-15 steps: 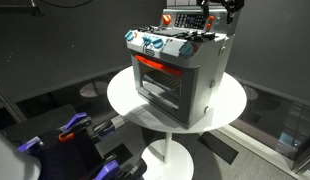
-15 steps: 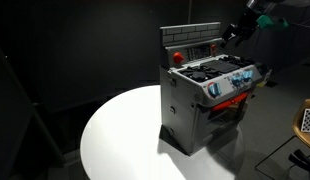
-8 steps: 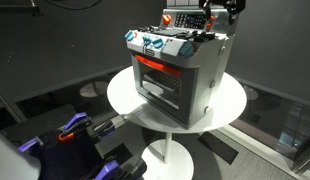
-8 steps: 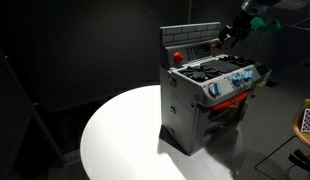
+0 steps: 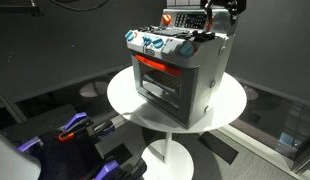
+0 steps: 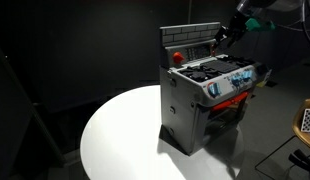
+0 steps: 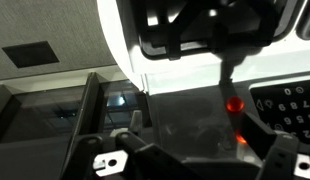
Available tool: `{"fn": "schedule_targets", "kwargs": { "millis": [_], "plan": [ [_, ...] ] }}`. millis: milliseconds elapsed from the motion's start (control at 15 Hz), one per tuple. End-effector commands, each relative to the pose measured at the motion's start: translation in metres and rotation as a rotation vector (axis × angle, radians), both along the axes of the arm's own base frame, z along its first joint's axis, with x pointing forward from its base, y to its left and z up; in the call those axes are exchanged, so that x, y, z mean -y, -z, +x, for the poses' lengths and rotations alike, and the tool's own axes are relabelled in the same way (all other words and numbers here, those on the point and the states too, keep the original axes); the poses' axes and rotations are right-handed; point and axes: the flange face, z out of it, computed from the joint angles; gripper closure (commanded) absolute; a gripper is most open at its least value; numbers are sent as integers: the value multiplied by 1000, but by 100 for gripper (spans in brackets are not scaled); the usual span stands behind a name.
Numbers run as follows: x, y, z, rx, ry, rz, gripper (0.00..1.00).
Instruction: Press the orange button from the stove
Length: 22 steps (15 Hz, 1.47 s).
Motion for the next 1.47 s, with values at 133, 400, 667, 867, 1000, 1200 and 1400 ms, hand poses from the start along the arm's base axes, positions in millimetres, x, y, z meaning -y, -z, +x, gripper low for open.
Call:
{"fn": "schedule_targets", "kwargs": {
  "millis": [133,400,667,867,1000,1200,1400],
  "plan": [
    [1,-3,16,28,3,1,0],
    [4,-7,4,-11,2,7,0],
    [11,-15,-18,-80,0,20,0],
    [19,-23,-37,-146,4,25,0],
    [25,-29,-49,-183,6,24,0],
    [33,-37,-73,-273,9,23,0],
    [41,-44,-96,-373,8,11,0]
  ]
}}
